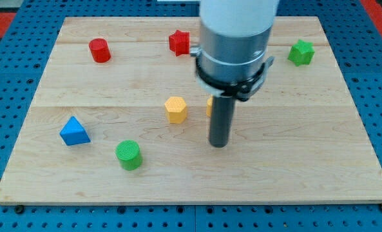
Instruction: Move yellow hexagon closer to the yellow heart
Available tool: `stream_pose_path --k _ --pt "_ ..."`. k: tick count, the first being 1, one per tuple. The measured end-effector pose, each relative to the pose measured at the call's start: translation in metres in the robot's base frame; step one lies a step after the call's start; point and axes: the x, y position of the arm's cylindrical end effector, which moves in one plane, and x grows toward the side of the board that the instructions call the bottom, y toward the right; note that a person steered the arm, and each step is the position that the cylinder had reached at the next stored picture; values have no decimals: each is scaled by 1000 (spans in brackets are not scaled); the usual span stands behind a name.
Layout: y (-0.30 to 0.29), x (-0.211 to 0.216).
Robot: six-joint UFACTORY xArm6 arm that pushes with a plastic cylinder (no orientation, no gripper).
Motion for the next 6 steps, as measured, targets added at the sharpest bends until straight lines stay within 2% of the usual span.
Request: stream_pose_path --k 1,2,4,5,6 --pt "-92 0" --pt "-111 -12" --pt "-63 -58" --pt "-61 -70" --pt "-30 -57"
